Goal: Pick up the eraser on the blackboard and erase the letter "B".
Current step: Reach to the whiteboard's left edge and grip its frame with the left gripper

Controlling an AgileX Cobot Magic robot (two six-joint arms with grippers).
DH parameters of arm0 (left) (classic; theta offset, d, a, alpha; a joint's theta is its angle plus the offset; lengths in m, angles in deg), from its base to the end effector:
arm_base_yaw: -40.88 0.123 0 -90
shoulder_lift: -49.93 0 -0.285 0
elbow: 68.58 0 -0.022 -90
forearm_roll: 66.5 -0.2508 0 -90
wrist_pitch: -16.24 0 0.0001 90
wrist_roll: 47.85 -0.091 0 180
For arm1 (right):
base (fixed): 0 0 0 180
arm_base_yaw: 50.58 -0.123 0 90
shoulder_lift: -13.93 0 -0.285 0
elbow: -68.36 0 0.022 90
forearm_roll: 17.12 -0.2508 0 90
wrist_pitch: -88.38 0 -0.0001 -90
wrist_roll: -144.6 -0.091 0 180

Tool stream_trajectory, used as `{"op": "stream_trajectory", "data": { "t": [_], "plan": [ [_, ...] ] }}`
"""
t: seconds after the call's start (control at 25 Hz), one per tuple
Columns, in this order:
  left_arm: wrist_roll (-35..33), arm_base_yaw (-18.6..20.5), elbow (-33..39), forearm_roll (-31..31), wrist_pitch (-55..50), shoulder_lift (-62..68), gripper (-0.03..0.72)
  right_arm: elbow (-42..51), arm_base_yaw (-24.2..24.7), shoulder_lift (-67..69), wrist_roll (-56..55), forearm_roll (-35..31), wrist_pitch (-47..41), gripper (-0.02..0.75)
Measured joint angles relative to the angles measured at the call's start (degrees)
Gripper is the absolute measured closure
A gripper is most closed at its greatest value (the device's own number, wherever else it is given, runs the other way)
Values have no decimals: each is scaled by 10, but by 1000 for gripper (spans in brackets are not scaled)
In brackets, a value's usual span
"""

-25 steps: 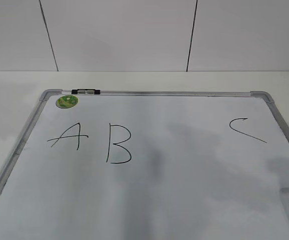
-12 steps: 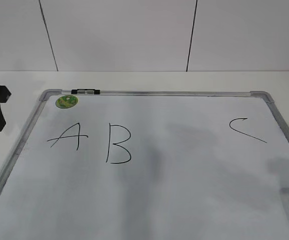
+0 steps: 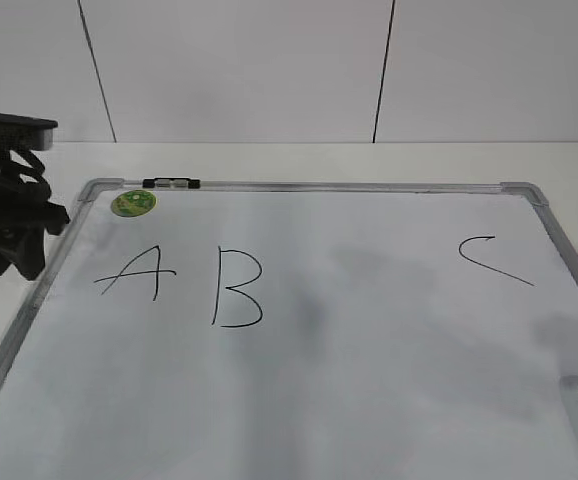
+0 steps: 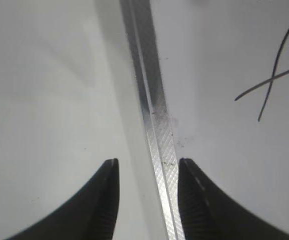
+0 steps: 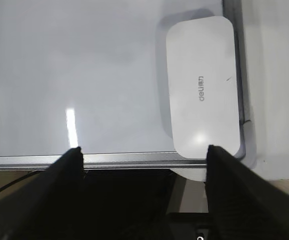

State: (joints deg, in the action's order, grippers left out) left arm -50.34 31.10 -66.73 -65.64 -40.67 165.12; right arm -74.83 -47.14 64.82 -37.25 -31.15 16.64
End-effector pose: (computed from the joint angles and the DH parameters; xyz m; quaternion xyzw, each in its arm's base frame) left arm 0.3587 -0.0630 0.1960 0.1030 0.9933 -0.0098 0.0523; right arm 0.1028 0.0148 0.2935 0.0620 0.9748 0.1185 0.1788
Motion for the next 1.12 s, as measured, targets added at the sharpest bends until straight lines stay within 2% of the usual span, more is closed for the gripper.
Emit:
{"op": "stream_trajectory", "data": {
  "t": [0.32,0.72,1.12],
  "plan": [
    [25,-7,-2,-28,6,31,388,0,0,1,1,0,0,154],
    [25,-7,-2,-20,18,61,392,0,0,1,1,1,0,154],
    [25,-7,-3,1,22,65,451,0,0,1,2,1,0,154]
  ]
}}
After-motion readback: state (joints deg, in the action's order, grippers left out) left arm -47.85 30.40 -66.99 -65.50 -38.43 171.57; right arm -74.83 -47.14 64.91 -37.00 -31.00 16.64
